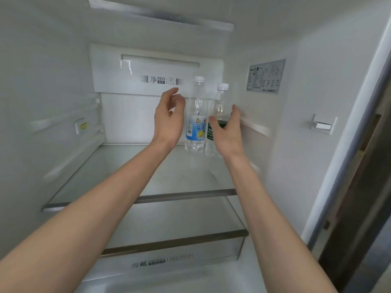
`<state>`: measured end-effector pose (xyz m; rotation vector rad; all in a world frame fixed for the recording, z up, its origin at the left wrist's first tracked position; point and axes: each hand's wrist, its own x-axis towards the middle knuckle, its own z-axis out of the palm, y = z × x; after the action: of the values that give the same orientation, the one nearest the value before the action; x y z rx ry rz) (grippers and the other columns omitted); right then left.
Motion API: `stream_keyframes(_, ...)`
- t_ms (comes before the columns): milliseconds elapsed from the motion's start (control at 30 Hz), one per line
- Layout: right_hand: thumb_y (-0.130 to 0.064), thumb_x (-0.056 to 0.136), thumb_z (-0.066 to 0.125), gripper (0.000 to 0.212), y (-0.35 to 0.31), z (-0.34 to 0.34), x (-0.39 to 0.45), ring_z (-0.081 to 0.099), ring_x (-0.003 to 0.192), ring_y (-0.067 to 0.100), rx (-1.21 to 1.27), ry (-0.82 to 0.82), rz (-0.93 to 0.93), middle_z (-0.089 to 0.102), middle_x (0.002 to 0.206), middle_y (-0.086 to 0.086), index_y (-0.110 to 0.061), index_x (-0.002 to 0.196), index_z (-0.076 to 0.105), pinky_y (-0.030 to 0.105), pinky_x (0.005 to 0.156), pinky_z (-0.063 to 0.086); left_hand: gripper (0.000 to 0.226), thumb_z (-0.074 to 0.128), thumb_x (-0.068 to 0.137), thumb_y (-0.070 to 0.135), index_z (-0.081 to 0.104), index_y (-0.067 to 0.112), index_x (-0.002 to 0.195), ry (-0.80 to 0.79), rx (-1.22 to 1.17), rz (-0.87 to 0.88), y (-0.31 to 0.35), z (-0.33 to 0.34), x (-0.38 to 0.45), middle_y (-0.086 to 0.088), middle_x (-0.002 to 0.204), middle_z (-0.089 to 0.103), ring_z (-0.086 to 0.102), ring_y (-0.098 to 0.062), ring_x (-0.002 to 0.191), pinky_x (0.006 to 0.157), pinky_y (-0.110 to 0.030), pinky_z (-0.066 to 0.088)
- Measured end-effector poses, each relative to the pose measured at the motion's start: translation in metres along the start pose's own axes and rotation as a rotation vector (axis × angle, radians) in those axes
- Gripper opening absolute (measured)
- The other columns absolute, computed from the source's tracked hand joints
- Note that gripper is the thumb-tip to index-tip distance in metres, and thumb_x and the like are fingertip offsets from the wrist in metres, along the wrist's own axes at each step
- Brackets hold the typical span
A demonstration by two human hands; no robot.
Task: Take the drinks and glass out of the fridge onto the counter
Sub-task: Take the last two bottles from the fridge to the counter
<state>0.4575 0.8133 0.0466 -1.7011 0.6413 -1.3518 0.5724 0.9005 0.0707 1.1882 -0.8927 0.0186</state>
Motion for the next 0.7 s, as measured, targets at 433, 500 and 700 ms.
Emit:
stream_keyframes(433, 0.001, 0.091, 0.080, 0.096, 0.045, 0.012, 0.011, 0.029, 0.160, 0.029, -0.296, 0.046, -0.164, 0.028, 0.169, 0.013, -0.004, 0.167, 0.022, 0.019, 0.120, 0.017, 0.081, 0.076, 0.099, 0.027, 0.027, 0.018, 0.163, -0.331, 0.168, -0.233, -0.046, 0.034, 0.037, -0.006, 0.148, 0.049, 0.056, -0.024, 0.131, 0.113, -0.039, 0.049)
stream_keyframes(500, -0.001, 0.090, 0.081, 0.097, 0.046, 0.013, 0.011, 0.031, 0.157, 0.032, -0.337, 0.059, -0.176, 0.030, 0.168, 0.013, -0.005, 0.166, 0.022, 0.020, 0.118, 0.017, 0.082, 0.081, 0.095, 0.024, 0.031, 0.016, 0.160, -0.308, 0.187, -0.236, -0.052, 0.034, 0.039, -0.007, 0.142, 0.055, 0.061, -0.027, 0.129, 0.112, -0.042, 0.052)
stream_keyframes(700, -0.013, 0.090, 0.085, 0.099, 0.047, 0.019, 0.013, 0.034, 0.154, 0.036, -0.387, 0.079, -0.165, 0.039, 0.162, 0.018, -0.003, 0.166, 0.022, 0.033, 0.124, 0.021, 0.073, 0.083, 0.094, 0.031, 0.040, 0.016, 0.151, -0.282, 0.222, -0.232, -0.052, 0.012, 0.045, -0.011, 0.134, 0.062, 0.067, -0.027, 0.114, 0.097, -0.040, 0.059)
